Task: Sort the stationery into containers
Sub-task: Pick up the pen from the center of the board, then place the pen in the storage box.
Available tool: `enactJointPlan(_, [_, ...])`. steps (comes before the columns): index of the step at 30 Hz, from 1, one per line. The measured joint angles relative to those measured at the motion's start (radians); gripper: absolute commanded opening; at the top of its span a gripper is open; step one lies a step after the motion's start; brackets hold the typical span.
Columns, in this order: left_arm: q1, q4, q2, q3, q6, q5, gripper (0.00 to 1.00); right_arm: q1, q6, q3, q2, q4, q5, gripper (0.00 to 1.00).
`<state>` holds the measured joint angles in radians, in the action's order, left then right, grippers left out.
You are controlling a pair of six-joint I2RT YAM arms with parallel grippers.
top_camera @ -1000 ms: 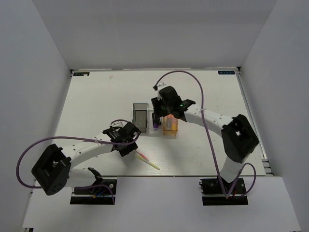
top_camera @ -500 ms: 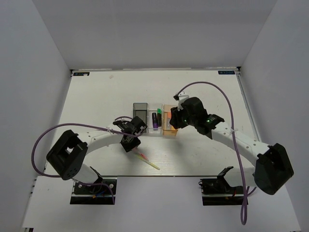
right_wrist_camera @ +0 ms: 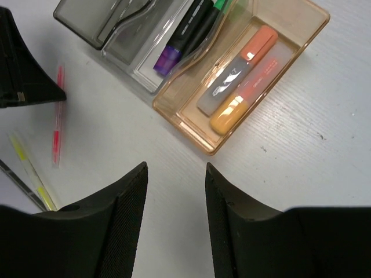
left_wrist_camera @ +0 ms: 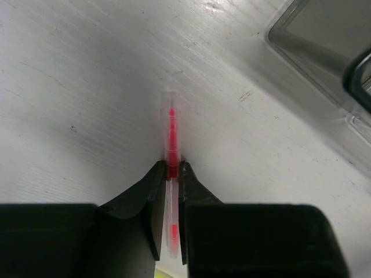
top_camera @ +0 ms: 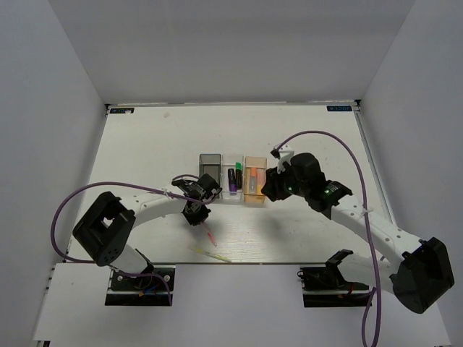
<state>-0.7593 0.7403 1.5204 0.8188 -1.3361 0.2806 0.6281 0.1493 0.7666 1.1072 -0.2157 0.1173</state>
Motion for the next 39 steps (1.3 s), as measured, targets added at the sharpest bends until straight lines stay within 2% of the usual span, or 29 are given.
enactJointPlan(2, [0.0, 0.002, 0.0, 0.001, 0.0, 0.0, 0.01, -0.005, -0.005, -0.008, -0.011, -0.015, 0.021, 0.54])
enactJointPlan(6, [-0.009, 0.018, -0.003, 0.005, 0.005, 0.006, 0.0, -0.014, -0.045, -0.011, -0.023, -0.052, 0.089, 0.62])
enactJointPlan(9, [-0.029, 0.058, -0.025, 0.017, 0.021, 0.024, 0.0, -0.019, -0.108, -0.011, -0.024, -0.099, 0.167, 0.62])
enactJointPlan(11, [-0.042, 0.085, -0.053, 0.045, 0.042, 0.038, 0.0, -0.019, -0.157, -0.01, -0.023, -0.137, 0.228, 0.52])
enactJointPlan(12, [-0.048, 0.097, -0.068, 0.064, 0.053, 0.046, 0.0, -0.019, -0.186, -0.009, -0.023, -0.154, 0.266, 0.36])
enactJointPlan(15, [-0.061, 0.11, -0.112, 0.146, 0.117, 0.077, 0.0, -0.019, -0.252, -0.01, -0.022, -0.197, 0.364, 0.0])
enactJointPlan(16, [-0.062, 0.111, -0.121, 0.176, 0.139, 0.085, 0.0, -0.019, -0.27, -0.01, -0.022, -0.204, 0.39, 0.0])
enactJointPlan(21, [-0.043, 0.097, -0.11, 0.344, 0.261, 0.114, 0.0, -0.02, -0.314, -0.01, -0.022, -0.216, 0.463, 0.0])
enactJointPlan(28, [0.037, 0.094, 0.105, 0.615, 0.462, 0.143, 0.0, -0.02, -0.33, -0.011, -0.022, -0.224, 0.5, 0.01])
enactJointPlan(30, [0.059, 0.098, 0.171, 0.687, 0.52, 0.153, 0.0, -0.02, -0.334, -0.011, -0.021, -0.224, 0.504, 0.1])
enactJointPlan(31, [0.07, 0.099, 0.202, 0.72, 0.549, 0.159, 0.0, -0.02, -0.336, -0.011, -0.021, -0.224, 0.507, 0.22])
enactJointPlan(34, [0.098, 0.105, 0.277, 0.801, 0.632, 0.188, 0.0, -0.02, -0.348, -0.011, -0.016, -0.227, 0.518, 0.43])
enactJointPlan(37, [0.121, 0.117, 0.325, 0.842, 0.682, 0.214, 0.02, -0.02, -0.37, -0.011, -0.001, -0.233, 0.534, 0.45])
enactJointPlan(39, [0.136, 0.121, 0.344, 0.845, 0.701, 0.224, 0.11, -0.02, -0.381, -0.011, 0.009, -0.239, 0.54, 0.45])
